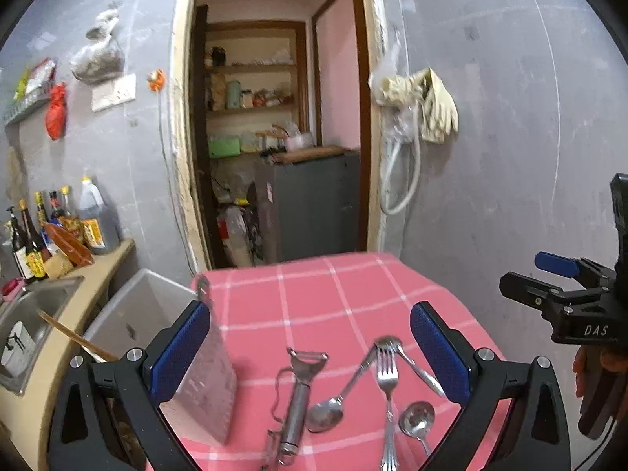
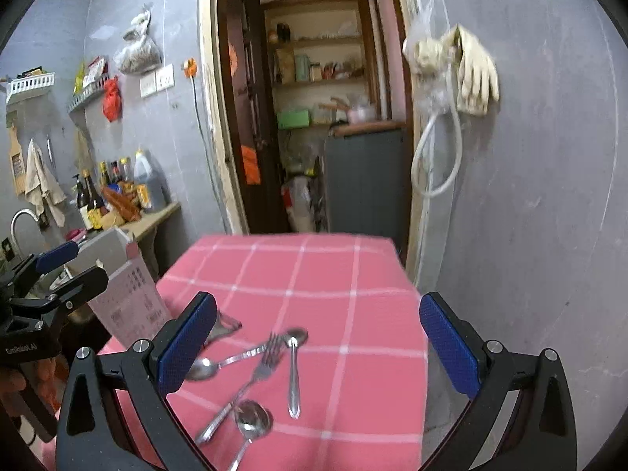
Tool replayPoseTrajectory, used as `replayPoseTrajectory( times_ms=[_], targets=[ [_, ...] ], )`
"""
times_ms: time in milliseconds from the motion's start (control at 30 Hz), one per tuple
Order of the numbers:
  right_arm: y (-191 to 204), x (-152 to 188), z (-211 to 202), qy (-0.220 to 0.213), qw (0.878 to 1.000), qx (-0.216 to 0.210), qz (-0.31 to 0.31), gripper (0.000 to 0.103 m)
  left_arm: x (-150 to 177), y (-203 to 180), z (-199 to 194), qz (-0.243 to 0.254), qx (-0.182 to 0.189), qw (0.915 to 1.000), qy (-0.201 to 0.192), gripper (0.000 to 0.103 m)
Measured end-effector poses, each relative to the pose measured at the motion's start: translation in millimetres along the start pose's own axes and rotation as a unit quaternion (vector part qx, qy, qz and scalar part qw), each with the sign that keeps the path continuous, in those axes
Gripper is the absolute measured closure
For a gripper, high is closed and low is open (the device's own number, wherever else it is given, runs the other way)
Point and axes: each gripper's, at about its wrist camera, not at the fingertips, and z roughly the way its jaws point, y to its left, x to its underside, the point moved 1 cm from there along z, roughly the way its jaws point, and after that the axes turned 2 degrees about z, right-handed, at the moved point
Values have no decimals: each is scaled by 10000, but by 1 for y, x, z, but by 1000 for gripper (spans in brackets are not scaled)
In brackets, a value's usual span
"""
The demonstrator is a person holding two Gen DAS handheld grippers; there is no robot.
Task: Organize utensils
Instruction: 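Move both tools back down toward the remaining utensils on the cloth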
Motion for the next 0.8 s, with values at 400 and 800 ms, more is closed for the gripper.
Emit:
replayPoseTrajectory(
  times_ms=[400,800],
  targets=[
    [-43,51,73,1183,9879,-860,511,9,48,-16,65,-240,202,9921,1212,0],
    [-15,84,158,2136,9663,-1386,384,67,70,-3,128,-523,-51,9737,2218,41]
  ],
)
